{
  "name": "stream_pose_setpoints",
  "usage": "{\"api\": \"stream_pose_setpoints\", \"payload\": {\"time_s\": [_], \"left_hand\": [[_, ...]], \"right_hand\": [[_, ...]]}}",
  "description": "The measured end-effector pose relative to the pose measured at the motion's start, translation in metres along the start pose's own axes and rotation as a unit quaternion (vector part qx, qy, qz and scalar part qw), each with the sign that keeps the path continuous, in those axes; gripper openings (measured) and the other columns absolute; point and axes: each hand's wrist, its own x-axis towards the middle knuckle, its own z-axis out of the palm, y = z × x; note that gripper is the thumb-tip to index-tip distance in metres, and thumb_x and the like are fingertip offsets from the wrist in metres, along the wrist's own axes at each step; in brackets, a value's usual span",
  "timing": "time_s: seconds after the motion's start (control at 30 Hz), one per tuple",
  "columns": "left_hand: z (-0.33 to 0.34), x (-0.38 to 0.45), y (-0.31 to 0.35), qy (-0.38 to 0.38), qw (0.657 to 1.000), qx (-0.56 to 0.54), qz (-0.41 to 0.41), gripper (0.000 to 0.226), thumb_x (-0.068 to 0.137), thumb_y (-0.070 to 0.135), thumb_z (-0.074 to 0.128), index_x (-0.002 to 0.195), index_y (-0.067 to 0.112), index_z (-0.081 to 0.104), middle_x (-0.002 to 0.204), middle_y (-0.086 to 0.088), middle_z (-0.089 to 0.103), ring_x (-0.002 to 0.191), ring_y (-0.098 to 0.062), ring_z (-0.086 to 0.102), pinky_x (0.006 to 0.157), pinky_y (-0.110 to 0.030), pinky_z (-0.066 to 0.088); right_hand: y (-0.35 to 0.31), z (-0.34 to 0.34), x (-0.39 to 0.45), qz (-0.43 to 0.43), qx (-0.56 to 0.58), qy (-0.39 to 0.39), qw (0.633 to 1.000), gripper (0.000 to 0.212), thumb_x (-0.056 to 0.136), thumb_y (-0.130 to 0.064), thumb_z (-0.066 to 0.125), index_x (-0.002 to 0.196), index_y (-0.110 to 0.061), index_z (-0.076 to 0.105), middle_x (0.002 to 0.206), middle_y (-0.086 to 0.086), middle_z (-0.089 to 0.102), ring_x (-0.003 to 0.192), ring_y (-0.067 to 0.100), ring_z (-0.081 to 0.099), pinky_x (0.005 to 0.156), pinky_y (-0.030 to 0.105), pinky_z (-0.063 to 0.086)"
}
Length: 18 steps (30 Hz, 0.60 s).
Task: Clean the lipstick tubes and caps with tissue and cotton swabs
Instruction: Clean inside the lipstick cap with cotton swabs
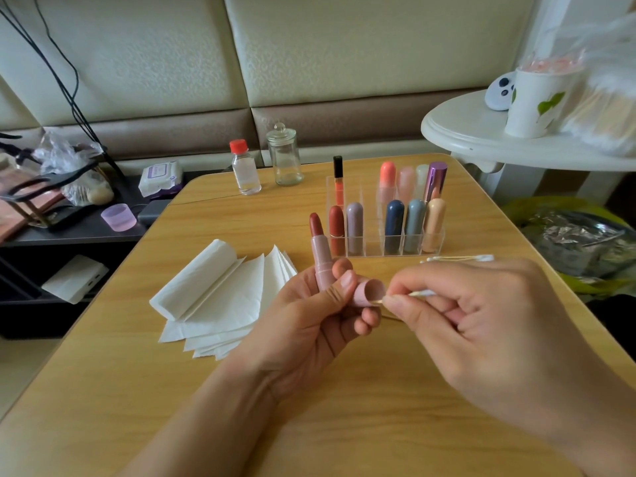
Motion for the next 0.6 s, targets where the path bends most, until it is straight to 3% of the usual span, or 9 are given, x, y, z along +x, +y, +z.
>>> {"api": "stream_pose_setpoints", "payload": {"time_s": [0.1, 0.27, 0.43, 0.53, 0.6], "left_hand": [[-0.001, 0.001, -0.002, 0.006, 1.000, 0.000, 0.005, 0.010, 0.088, 0.005, 0.052, 0.089, 0.012, 0.044, 0.080, -0.012, 0.067, 0.068, -0.021, 0.063, 0.062, -0.023, 0.054], [0.001, 0.000, -0.003, -0.011, 1.000, -0.018, -0.007, 0.011, 0.088, 0.008, 0.055, 0.088, 0.012, 0.045, 0.079, -0.009, 0.067, 0.064, -0.018, 0.064, 0.058, -0.022, 0.052], [0.002, -0.001, -0.003, -0.026, 0.999, -0.016, -0.017, 0.011, 0.089, 0.015, 0.055, 0.087, 0.009, 0.046, 0.071, -0.005, 0.063, 0.058, -0.014, 0.060, 0.051, -0.020, 0.050], [-0.001, 0.001, -0.004, -0.016, 1.000, -0.020, -0.004, 0.008, 0.088, 0.013, 0.056, 0.086, 0.010, 0.050, 0.071, -0.007, 0.062, 0.059, -0.016, 0.060, 0.056, -0.021, 0.052], [-0.003, 0.001, -0.003, -0.014, 1.000, -0.013, 0.018, 0.008, 0.088, 0.012, 0.056, 0.088, 0.010, 0.048, 0.074, -0.006, 0.064, 0.063, -0.017, 0.061, 0.062, -0.023, 0.053]], "right_hand": [[0.004, 0.002, -0.001, 0.009, -0.096, 0.008, 0.995, 0.017, 0.086, -0.019, 0.067, 0.069, -0.017, 0.066, 0.051, -0.020, 0.023, 0.048, 0.001, 0.033, 0.049, 0.014, 0.027], [0.007, 0.008, -0.006, -0.049, -0.176, 0.081, 0.980, 0.020, 0.092, -0.015, 0.063, 0.074, -0.009, 0.070, 0.056, 0.001, 0.054, 0.045, 0.024, 0.047, 0.041, 0.038, 0.041], [0.003, 0.014, -0.008, -0.078, -0.118, 0.132, 0.981, 0.017, 0.094, -0.013, 0.066, 0.080, -0.006, 0.075, 0.066, 0.001, 0.068, 0.054, 0.018, 0.060, 0.052, 0.029, 0.046], [-0.001, 0.016, -0.008, -0.070, -0.041, 0.094, 0.992, 0.011, 0.091, -0.011, 0.069, 0.085, -0.007, 0.077, 0.077, -0.003, 0.074, 0.066, 0.011, 0.069, 0.059, 0.024, 0.053], [-0.001, 0.012, -0.006, -0.051, -0.019, 0.055, 0.997, 0.008, 0.089, -0.012, 0.070, 0.086, -0.011, 0.078, 0.076, -0.010, 0.071, 0.065, 0.002, 0.064, 0.060, 0.014, 0.049]]}}
